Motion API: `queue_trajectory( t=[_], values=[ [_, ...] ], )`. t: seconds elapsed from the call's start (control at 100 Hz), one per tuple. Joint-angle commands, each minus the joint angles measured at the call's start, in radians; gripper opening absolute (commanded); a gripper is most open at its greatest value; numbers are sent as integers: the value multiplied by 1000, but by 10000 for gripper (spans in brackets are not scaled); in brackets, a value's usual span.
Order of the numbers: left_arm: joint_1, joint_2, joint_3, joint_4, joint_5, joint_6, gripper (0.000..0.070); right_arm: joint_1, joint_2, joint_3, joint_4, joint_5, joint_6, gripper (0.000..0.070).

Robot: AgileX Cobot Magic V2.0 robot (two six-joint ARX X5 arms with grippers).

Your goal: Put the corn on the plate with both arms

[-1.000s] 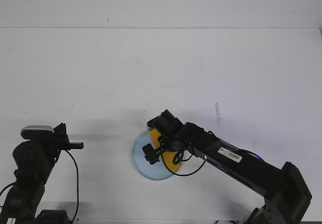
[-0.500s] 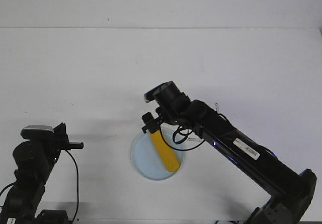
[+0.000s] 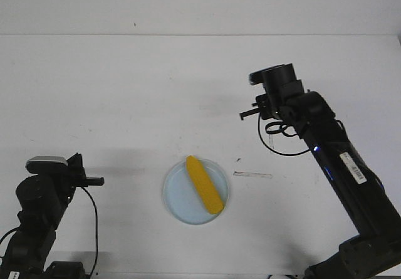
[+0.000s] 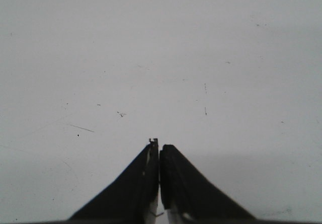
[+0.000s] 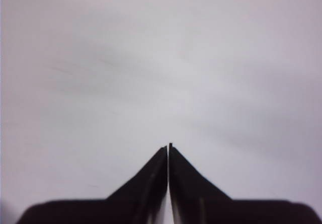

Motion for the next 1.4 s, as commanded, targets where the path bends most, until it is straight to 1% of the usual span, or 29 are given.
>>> queue_trajectory(
  t=[0.0, 0.08, 0.13, 0.27, 0.32, 0.44, 0.52, 0.68, 0.84, 1.1, 1.24, 1.39],
  values=[
    [-2, 2, 8, 10, -3, 6, 0, -35, -4, -29, -1, -2, -8, 5],
    [-2, 2, 8, 10, -3, 6, 0, -90, -26, -115, 27, -6, -8, 5],
    [-2, 2, 8, 10, -3, 6, 0, -121, -53, -188, 66, -16, -8, 6],
    [-7, 2, 8, 11, -3, 7, 0, -187, -168, -438, 217, -97, -8, 5],
    [-9, 2, 8, 10, -3, 7, 0, -202, -214, -515, 259, -115, -8, 5],
    [-20, 2, 8, 12, -3, 7, 0, -227, -352, -710, 356, -135, -8, 6],
    [-27, 2, 8, 14, -3, 7, 0, -235, -467, -831, 407, -134, -10, 6],
    [-34, 2, 8, 15, -3, 7, 0, -236, -708, -993, 441, -134, -13, 6],
    [-34, 2, 8, 16, -3, 9, 0, -236, -948, -1064, 431, -134, -21, 5],
    [-34, 2, 8, 16, -3, 8, 0, -236, -1267, -1069, 415, -134, -20, 6],
    [-34, 2, 8, 16, -3, 8, 0, -236, -1396, -1069, 414, -134, -20, 5],
    [-34, 2, 8, 17, -3, 8, 0, -236, -1470, -1069, 409, -132, -20, 6]
  ],
)
